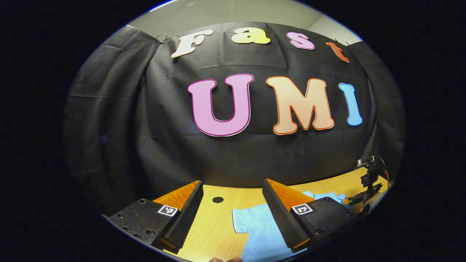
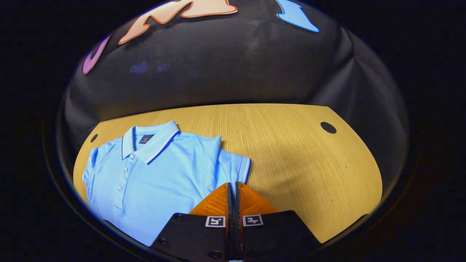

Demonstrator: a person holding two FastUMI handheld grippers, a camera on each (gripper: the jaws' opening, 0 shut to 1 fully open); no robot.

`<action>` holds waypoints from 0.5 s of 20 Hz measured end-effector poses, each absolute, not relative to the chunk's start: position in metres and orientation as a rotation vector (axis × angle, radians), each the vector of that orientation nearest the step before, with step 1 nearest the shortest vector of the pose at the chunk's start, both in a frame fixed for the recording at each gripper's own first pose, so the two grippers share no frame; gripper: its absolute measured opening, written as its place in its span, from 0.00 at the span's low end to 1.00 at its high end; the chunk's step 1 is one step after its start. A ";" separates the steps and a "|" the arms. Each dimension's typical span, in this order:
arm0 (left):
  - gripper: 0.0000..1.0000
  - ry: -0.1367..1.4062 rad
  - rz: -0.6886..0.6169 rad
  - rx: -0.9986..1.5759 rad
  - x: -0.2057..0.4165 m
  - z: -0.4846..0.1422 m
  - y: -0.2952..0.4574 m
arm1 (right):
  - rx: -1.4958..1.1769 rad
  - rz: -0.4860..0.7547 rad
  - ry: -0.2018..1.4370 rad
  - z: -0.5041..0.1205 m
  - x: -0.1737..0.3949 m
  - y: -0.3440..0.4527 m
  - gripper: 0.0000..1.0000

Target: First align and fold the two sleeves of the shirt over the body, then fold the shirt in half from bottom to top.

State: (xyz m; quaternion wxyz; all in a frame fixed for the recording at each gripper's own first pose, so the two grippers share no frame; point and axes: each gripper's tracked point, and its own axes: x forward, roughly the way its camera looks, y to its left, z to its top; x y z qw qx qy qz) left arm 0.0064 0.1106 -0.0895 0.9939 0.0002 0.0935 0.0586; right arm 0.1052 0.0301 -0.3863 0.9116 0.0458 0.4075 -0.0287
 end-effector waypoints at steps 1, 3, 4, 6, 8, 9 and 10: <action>0.97 0.188 0.115 -0.005 0.006 -0.090 0.110 | 0.129 -0.038 0.824 -0.379 0.107 0.038 0.02; 0.97 0.193 0.112 -0.011 0.006 -0.093 0.108 | 0.181 0.005 0.819 -0.369 0.107 0.055 0.03; 0.97 0.194 0.109 -0.014 0.008 -0.091 0.107 | 0.206 0.029 0.819 -0.364 0.105 0.067 0.03; 0.97 0.198 0.102 -0.014 0.007 -0.094 0.106 | 0.222 0.081 0.807 -0.360 0.104 0.093 0.03; 0.97 0.210 0.100 -0.004 0.006 -0.097 0.106 | 0.248 0.136 0.807 -0.360 0.100 0.125 0.03; 0.97 0.219 0.101 0.001 0.006 -0.102 0.107 | 0.262 0.161 0.812 -0.362 0.097 0.140 0.02; 0.97 0.230 0.102 0.004 0.006 -0.107 0.108 | 0.267 0.178 0.815 -0.363 0.095 0.153 0.03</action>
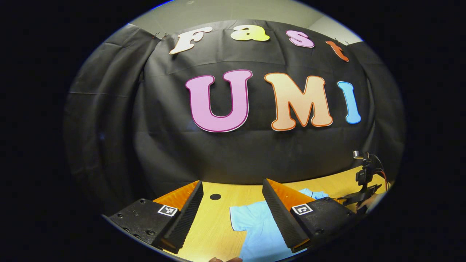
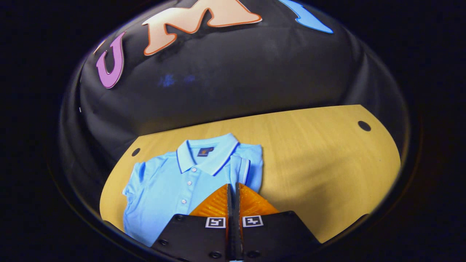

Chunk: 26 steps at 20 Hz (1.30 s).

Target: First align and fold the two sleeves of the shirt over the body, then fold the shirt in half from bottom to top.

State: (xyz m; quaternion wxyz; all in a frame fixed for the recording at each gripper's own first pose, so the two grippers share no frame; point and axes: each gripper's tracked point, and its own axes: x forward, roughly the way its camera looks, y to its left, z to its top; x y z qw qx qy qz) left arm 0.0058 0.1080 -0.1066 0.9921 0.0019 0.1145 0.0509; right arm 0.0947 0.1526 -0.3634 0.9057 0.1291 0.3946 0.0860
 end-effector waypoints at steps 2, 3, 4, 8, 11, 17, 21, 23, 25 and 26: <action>0.97 0.256 0.100 0.002 0.007 -0.121 0.109 | 0.271 0.207 0.828 -0.367 0.087 0.168 0.03; 0.97 0.276 0.096 -0.004 0.010 -0.133 0.110 | 0.271 0.219 0.836 -0.367 0.081 0.173 0.12; 0.97 0.298 0.092 -0.017 0.013 -0.142 0.110 | 0.262 0.227 0.820 -0.363 0.081 0.174 0.34; 0.97 0.366 0.100 -0.068 0.034 -0.191 0.117 | 0.186 0.206 0.743 -0.335 0.080 0.153 0.96; 0.97 0.438 0.098 -0.058 0.062 -0.238 0.116 | 0.180 0.166 0.699 -0.312 0.070 0.131 0.98; 0.97 0.578 0.071 -0.043 0.097 -0.329 0.111 | 0.070 0.076 0.656 -0.289 0.031 0.073 0.98; 0.97 0.700 0.074 -0.036 0.103 -0.378 0.111 | 0.067 0.032 0.688 -0.295 0.001 0.053 0.98; 0.97 0.735 0.058 -0.018 0.104 -0.392 0.109 | 0.054 0.018 0.720 -0.304 -0.012 0.048 0.98; 0.97 0.790 0.018 -0.006 0.098 -0.404 0.105 | 0.046 0.012 0.735 -0.306 -0.021 0.044 0.94; 0.97 0.767 0.008 -0.011 0.101 -0.401 0.102 | 0.045 0.010 0.735 -0.304 -0.023 0.044 0.94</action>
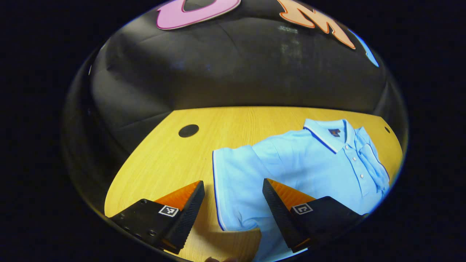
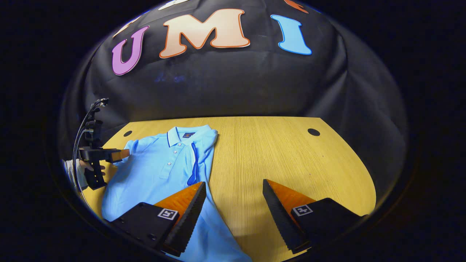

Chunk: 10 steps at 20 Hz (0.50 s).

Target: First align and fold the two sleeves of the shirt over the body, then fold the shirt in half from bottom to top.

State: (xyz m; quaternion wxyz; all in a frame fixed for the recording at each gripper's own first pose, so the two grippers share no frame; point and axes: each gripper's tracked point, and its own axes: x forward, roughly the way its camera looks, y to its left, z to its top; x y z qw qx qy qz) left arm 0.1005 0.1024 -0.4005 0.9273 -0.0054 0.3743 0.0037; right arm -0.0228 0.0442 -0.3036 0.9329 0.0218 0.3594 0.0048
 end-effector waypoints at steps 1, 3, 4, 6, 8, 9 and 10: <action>0.96 0.766 -0.010 -0.015 0.106 -0.402 0.098 | 0.042 0.008 0.736 -0.302 -0.027 0.044 0.94; 0.93 0.780 -0.038 -0.020 0.104 -0.406 0.091 | 0.031 0.011 0.740 -0.301 -0.033 0.045 0.98; 0.90 0.777 -0.053 -0.055 0.104 -0.406 0.086 | 0.023 0.013 0.743 -0.300 -0.036 0.046 0.98; 0.65 0.762 -0.077 -0.110 0.105 -0.405 0.078 | 0.010 0.013 0.744 -0.297 -0.043 0.049 0.94; 0.47 0.763 -0.077 -0.118 0.105 -0.407 0.080 | 0.019 0.022 0.737 -0.291 -0.049 0.056 0.94; 0.27 0.760 -0.089 -0.131 0.104 -0.405 0.074 | 0.022 0.025 0.739 -0.291 -0.053 0.058 0.98; 0.07 0.758 -0.083 -0.136 0.105 -0.405 0.074 | 0.026 0.031 0.743 -0.292 -0.055 0.059 0.98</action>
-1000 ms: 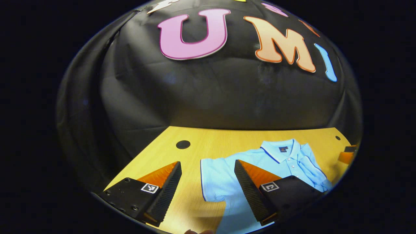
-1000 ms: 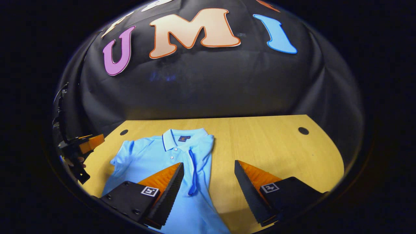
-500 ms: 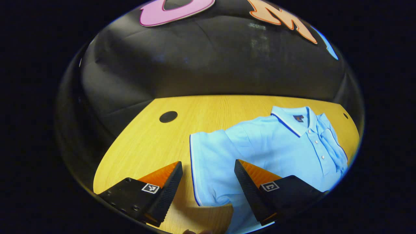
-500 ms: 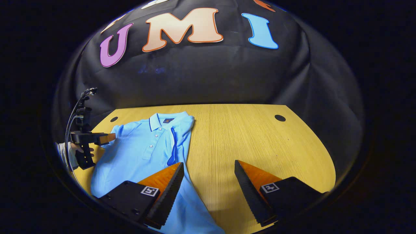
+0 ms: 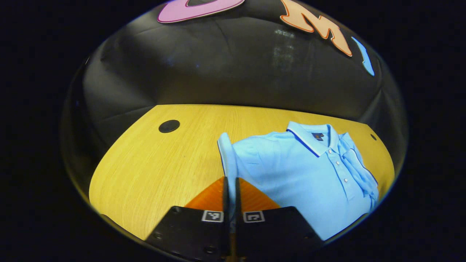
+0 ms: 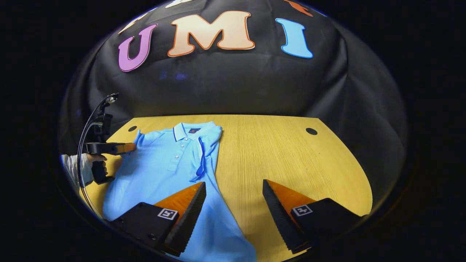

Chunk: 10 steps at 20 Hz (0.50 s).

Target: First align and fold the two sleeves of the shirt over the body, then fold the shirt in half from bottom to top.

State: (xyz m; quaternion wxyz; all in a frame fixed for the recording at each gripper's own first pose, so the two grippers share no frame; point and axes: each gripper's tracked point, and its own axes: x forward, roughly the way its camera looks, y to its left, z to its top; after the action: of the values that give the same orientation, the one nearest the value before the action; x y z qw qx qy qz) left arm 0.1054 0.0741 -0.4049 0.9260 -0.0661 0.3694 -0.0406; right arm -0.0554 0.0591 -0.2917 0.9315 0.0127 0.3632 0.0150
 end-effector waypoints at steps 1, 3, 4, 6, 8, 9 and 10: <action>0.01 0.757 -0.080 -0.132 0.106 -0.406 0.073 | 0.028 0.037 0.746 -0.292 -0.058 0.060 0.98; 0.00 0.755 -0.111 -0.140 0.108 -0.401 0.066 | 0.028 0.038 0.743 -0.293 -0.060 0.059 0.94; 0.00 0.758 -0.127 -0.157 0.107 -0.396 0.059 | 0.037 0.040 0.737 -0.292 -0.060 0.059 0.98; 0.00 0.737 -0.146 -0.168 0.111 -0.386 0.049 | 0.060 0.041 0.734 -0.293 -0.061 0.060 0.98; 0.00 0.720 -0.185 -0.172 0.112 -0.371 0.029 | 0.079 0.042 0.737 -0.297 -0.061 0.059 0.98; 0.00 0.712 -0.207 -0.169 0.112 -0.364 0.017 | 0.086 0.042 0.739 -0.298 -0.061 0.058 0.98; 0.00 0.708 -0.227 -0.161 0.111 -0.357 0.005 | 0.095 0.043 0.737 -0.297 -0.060 0.058 1.00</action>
State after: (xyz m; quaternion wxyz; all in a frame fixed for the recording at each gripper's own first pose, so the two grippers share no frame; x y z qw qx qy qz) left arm 0.1115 0.0046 -0.3572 0.9285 -0.0787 0.3457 -0.1108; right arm -0.0604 0.0579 -0.2973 0.9315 0.0464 0.3602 0.0210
